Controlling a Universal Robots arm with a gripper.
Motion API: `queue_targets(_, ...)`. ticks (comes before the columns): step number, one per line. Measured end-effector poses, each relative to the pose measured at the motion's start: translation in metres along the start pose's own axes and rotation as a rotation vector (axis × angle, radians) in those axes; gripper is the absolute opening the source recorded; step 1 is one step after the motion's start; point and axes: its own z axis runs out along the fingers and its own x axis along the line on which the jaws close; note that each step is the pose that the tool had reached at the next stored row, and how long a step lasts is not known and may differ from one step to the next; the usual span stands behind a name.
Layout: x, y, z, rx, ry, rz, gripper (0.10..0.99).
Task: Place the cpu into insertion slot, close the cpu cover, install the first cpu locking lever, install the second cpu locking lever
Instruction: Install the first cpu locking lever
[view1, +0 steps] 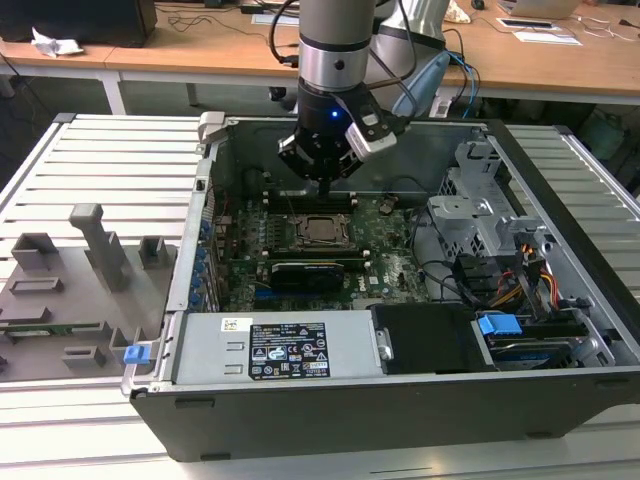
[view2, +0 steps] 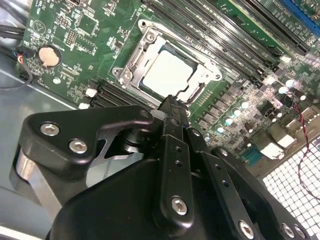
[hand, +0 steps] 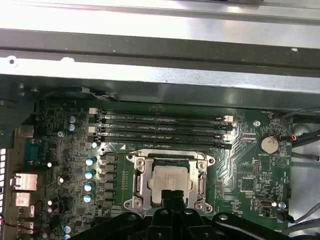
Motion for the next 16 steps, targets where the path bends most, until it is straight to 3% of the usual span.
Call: queue_targets(16,0.0217,0.0012,-0.0004,0.000,-0.0001,0.000,0.106)
